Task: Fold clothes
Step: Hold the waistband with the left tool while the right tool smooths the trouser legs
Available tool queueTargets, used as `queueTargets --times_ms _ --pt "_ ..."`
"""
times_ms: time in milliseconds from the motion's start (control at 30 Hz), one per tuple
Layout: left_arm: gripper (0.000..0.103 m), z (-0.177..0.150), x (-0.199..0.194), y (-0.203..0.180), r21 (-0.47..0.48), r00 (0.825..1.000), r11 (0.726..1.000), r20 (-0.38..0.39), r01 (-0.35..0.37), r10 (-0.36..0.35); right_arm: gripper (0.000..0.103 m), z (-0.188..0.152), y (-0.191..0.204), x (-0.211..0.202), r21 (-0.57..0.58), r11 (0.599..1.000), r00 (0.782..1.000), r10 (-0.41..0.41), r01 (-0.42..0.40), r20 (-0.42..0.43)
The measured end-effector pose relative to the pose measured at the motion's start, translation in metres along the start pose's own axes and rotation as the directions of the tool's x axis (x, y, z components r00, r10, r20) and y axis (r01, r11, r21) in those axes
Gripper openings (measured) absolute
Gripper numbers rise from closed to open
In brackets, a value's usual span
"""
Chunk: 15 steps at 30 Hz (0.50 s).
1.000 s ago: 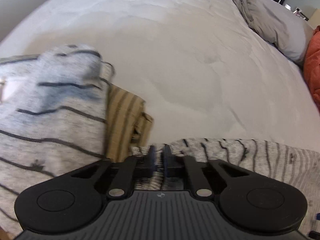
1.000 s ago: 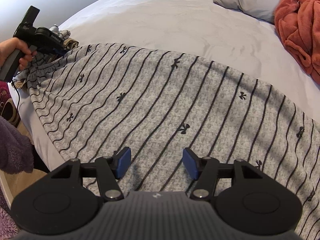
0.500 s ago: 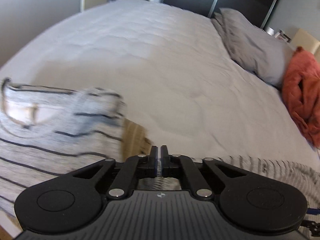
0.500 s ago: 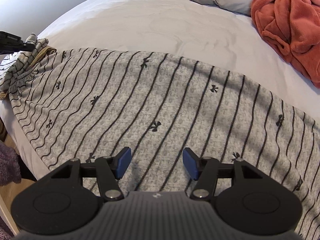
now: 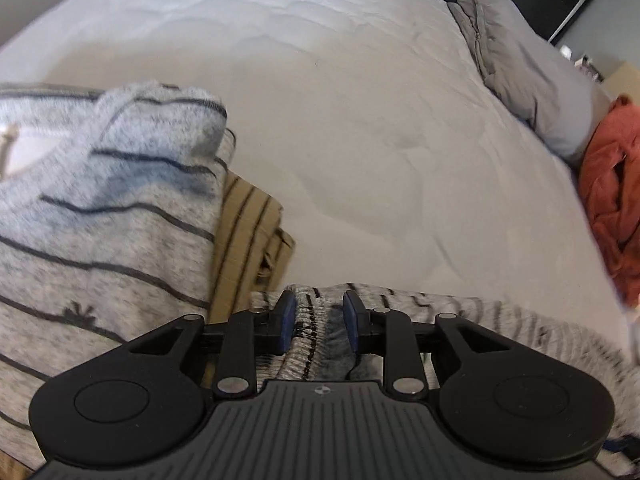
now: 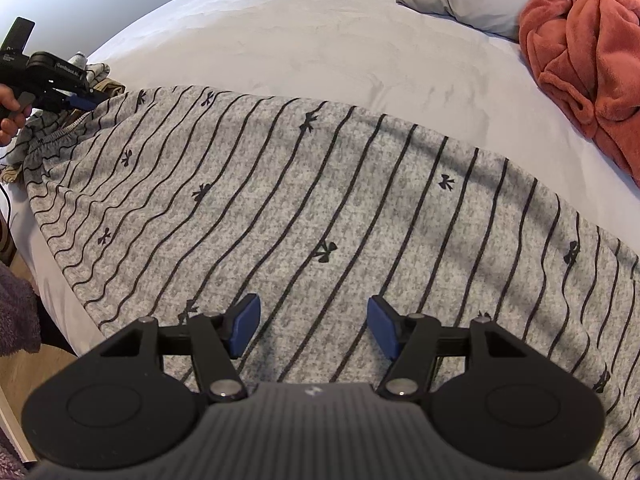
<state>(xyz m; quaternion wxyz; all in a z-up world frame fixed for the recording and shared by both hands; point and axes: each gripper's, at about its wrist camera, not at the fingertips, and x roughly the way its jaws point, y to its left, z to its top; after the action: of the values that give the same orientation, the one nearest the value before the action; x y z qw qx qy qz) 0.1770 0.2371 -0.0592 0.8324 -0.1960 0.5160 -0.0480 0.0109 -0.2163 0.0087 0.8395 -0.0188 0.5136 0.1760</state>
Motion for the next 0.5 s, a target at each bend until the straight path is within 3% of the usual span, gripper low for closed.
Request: queueTargets --times_ms 100,200,300,467,500 --pt "0.014 0.002 0.002 0.006 -0.027 1.000 0.999 -0.016 0.018 -0.019 0.063 0.000 0.002 0.002 -0.003 1.000 1.000 0.007 -0.007 -0.005" --pt "0.012 0.000 0.011 0.013 -0.035 0.997 0.998 -0.057 -0.052 0.049 0.063 0.000 0.005 0.005 -0.011 1.000 1.000 0.011 -0.011 -0.011" --pt "0.013 0.000 0.013 0.011 -0.022 0.996 0.998 -0.073 -0.054 0.053 0.063 -0.001 0.003 0.003 -0.013 1.000 1.000 0.010 -0.011 -0.008" --pt "0.013 0.001 0.022 0.025 -0.110 0.997 0.994 -0.071 0.028 -0.036 0.063 -0.003 0.003 0.004 -0.014 1.000 1.000 0.006 -0.006 -0.017" --pt "0.008 0.002 0.024 0.026 -0.107 0.997 0.994 -0.066 0.024 -0.031 0.063 -0.003 0.004 0.004 -0.018 1.000 1.000 0.007 -0.008 -0.018"
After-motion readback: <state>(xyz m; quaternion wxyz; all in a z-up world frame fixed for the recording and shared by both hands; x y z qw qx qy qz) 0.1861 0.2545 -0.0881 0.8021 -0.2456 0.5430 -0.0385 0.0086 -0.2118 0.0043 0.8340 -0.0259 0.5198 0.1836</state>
